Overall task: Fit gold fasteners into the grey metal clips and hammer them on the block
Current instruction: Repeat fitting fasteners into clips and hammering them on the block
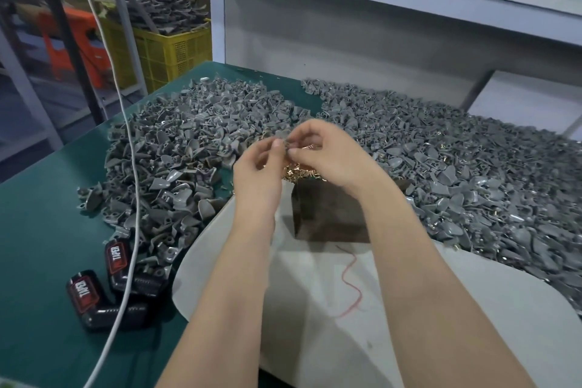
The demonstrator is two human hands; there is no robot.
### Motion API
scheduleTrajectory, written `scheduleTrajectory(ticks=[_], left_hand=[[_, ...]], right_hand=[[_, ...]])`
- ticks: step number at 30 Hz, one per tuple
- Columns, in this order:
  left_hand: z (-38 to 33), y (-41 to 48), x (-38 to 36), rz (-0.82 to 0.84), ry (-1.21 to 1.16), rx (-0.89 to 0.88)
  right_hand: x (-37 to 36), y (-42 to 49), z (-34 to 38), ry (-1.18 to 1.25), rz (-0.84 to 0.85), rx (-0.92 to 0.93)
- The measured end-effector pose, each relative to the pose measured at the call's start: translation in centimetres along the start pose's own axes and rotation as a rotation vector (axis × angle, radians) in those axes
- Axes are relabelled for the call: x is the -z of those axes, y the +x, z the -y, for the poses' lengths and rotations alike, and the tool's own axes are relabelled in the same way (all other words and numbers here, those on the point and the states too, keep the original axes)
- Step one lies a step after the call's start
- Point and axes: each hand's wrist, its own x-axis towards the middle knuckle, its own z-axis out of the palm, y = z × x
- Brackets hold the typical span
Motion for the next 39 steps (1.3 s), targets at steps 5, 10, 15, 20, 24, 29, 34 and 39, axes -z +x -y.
scheduleTrajectory(ticks=[5,10,15,20,24,29,34,39], left_hand=[[0.3,0.2,-0.1,-0.046,-0.091,-0.006],[0.4,0.4,0.2,-0.155,-0.196,0.04],[0.4,0.3,0.3,-0.167,-0.142,0.025],[0.3,0.1,0.2,-0.163,-0.114,0.023],[0.5,0.2,0.1,-0.159,-0.099,0.026],[0.5,0.1,0.0,-0.155,-0.068,-0.001],[0.7,-0.4,-0.8,-0.041,0.151,-0.158],[1.1,-1.4,-1.7,0.161,0.481,-0.3]], right_hand=[[1.4,-0.4,-1.5,-0.02,-0.231,-0.075],[-1.5,3.2,-3.2,-0.575,-0.067,-0.346],[-3.5,6.3,-3.1,-0.705,0.079,-0.488],[-3.9,6.8,-3.3,-0.793,0.072,-0.453],[-3.9,6.7,-3.1,-0.828,0.105,-0.438],[-2.6,6.2,-3.4,-0.662,-0.084,-0.398],[0.5,4.6,-3.4,-0.391,-0.249,-0.299],[2.6,1.0,-3.1,-0.047,-0.374,-0.205]])
